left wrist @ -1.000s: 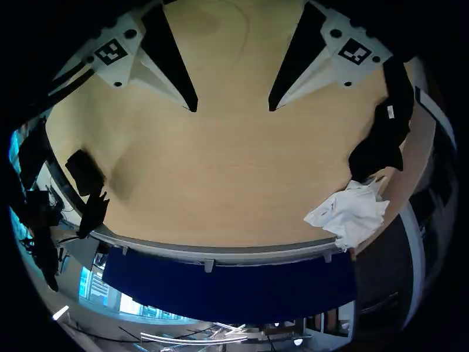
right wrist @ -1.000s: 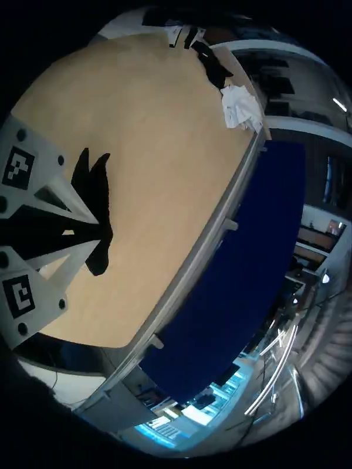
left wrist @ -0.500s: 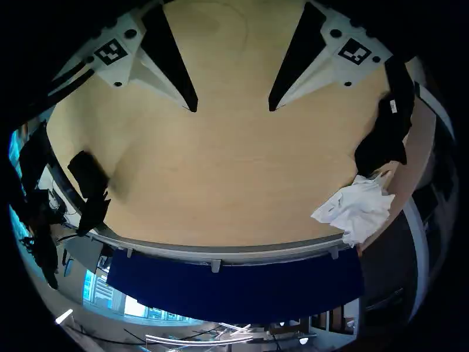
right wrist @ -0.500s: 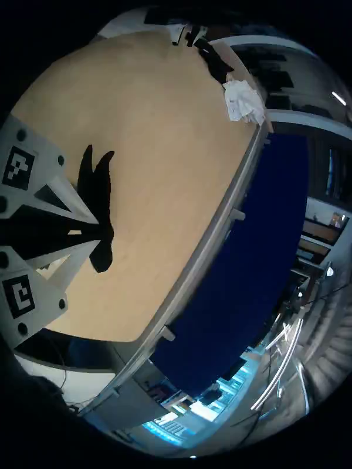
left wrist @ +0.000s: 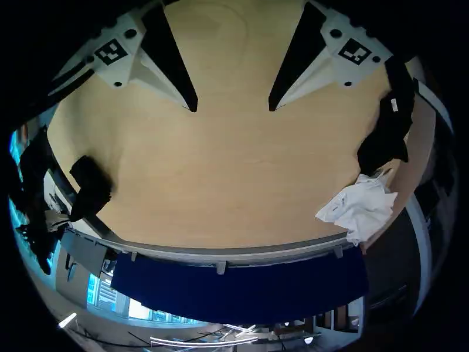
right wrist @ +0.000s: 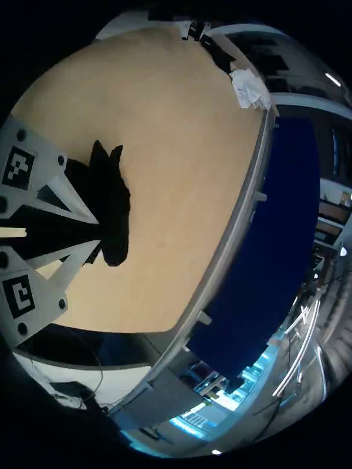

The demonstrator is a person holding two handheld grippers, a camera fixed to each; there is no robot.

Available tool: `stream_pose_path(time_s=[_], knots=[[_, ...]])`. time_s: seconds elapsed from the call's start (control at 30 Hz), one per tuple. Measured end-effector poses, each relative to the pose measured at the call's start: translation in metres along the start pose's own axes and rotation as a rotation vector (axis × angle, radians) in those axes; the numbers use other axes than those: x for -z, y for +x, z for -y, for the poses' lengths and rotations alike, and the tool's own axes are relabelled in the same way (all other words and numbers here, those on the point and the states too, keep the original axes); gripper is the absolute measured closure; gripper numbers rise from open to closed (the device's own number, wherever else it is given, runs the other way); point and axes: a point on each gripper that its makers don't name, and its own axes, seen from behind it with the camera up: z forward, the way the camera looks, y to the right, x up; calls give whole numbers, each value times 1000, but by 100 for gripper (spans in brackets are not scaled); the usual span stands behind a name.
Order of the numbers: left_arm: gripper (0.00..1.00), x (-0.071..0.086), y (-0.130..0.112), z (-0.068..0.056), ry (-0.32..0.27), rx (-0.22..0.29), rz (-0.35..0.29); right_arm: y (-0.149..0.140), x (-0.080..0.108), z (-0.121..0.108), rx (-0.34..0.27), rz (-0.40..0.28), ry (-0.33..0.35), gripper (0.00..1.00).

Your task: Fold towel

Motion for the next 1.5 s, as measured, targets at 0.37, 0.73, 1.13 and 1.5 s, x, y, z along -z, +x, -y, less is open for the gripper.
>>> stream_pose_path(time_s=[0.37, 0.73, 1.13, 1.5], knots=[[10, 3, -3, -2, -3, -16, 5, -63, 1, -4, -60, 77, -31, 97], [10, 6, -3, -3, 2, -21, 5, -109, -4, -4, -92, 141, -51, 97], [10, 8, -6, -2, 13, -22, 7, -145, -15, 3, -147, 190, -55, 97], [10, 8, -7, -4, 18, -32, 11, -171, -30, 6, -210, 230, -63, 97]])
